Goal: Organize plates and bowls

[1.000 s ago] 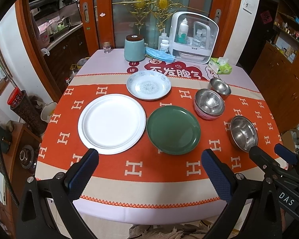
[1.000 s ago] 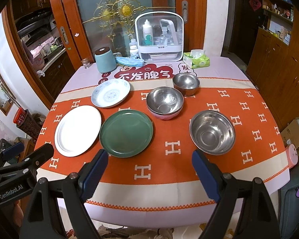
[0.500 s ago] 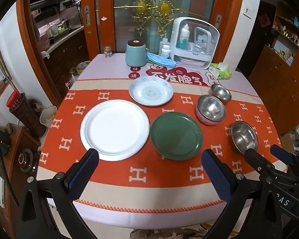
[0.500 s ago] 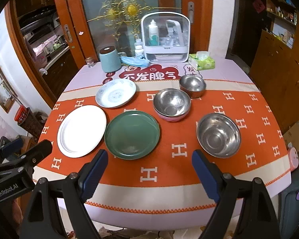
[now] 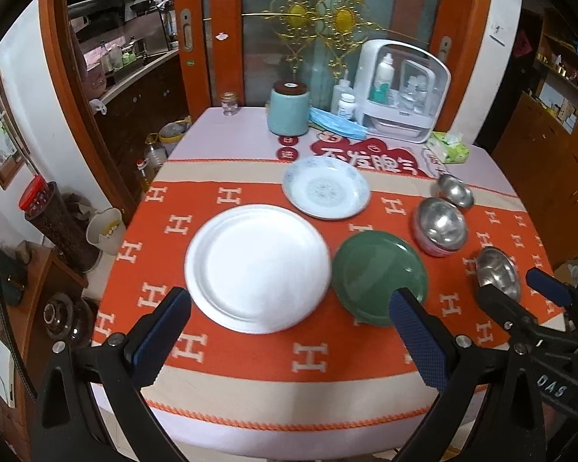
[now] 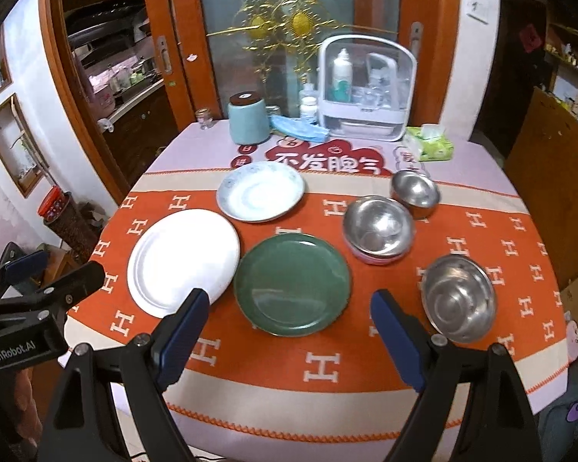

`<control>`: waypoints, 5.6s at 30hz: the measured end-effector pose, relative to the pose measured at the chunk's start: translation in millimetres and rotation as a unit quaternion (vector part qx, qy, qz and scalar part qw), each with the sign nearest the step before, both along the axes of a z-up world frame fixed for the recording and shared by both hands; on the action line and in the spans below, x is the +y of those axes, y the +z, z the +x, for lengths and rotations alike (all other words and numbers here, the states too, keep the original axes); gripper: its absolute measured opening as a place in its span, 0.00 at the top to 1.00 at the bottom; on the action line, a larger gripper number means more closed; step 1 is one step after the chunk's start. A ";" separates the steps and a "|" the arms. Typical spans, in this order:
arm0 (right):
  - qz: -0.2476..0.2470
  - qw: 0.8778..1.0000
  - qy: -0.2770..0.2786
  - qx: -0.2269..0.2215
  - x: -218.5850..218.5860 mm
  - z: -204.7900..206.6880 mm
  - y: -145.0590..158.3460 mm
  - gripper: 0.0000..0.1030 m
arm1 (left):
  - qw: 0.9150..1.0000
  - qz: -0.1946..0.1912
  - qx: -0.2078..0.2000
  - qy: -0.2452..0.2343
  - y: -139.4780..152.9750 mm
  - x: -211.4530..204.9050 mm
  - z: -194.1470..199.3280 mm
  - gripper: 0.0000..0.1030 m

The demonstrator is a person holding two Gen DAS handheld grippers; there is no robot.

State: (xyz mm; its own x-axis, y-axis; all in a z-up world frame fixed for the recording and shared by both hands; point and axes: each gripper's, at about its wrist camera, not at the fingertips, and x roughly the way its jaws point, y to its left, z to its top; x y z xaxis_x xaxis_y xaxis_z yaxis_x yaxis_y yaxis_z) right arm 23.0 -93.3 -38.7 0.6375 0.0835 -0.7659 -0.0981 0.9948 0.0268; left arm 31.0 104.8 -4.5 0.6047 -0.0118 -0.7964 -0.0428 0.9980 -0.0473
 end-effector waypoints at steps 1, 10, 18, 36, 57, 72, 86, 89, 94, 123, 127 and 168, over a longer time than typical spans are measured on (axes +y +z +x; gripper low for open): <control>0.001 1.000 0.003 0.001 3.1 2.8 -0.8 0.19 | 1.000 0.006 -0.002 0.003 -3.0 6.5 3.0 0.01; 0.025 0.997 0.044 0.052 37.6 58.9 -33.0 0.34 | 0.999 0.039 0.023 0.024 -46.1 85.2 42.4 0.01; 0.062 0.988 0.064 0.123 60.2 129.8 -82.9 0.52 | 0.994 0.004 0.107 -0.009 -116.2 139.7 87.9 0.01; 0.098 0.958 0.089 0.253 89.8 223.5 -164.8 0.72 | 0.965 -0.126 0.230 -0.005 -217.1 186.1 164.9 0.14; 0.074 0.951 0.082 0.289 99.6 229.7 -197.9 0.73 | 0.944 -0.158 0.287 -0.021 -246.2 161.4 189.0 0.42; 0.077 0.953 0.075 0.282 90.9 218.2 -188.9 0.83 | 0.950 -0.126 0.284 -0.018 -228.3 150.9 179.2 0.79; 0.101 0.949 0.083 0.288 71.8 165.3 -160.3 0.83 | 0.960 -0.115 0.249 -0.052 -168.3 130.1 117.7 0.79; 0.111 0.947 0.077 0.293 57.1 146.0 -160.1 0.83 | 0.959 -0.122 0.250 -0.058 -165.5 122.4 95.7 0.79; 0.112 0.946 0.069 0.295 37.8 111.0 -166.3 0.83 | 0.956 -0.140 0.252 -0.060 -169.5 109.8 61.0 0.79; 0.079 0.954 0.097 0.272 54.3 37.7 -194.2 0.83 | 0.965 -0.053 0.255 -0.026 -209.5 113.4 -0.7 0.78; 0.081 0.953 0.094 0.275 55.8 40.1 -195.7 0.83 | 0.966 -0.050 0.252 -0.025 -207.1 118.5 0.5 0.78; 0.059 0.963 0.080 0.251 42.9 35.8 -172.0 0.64 | 0.980 -0.028 0.193 -0.038 -169.6 82.2 6.9 0.26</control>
State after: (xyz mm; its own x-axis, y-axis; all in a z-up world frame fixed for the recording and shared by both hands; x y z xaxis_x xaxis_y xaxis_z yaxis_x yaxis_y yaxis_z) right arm 58.8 -50.4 -210.6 0.1602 0.2548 -0.9536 -0.1959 0.9551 0.2222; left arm 37.9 187.0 -174.1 0.2550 -0.0956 -0.9622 0.0063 0.9952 -0.0972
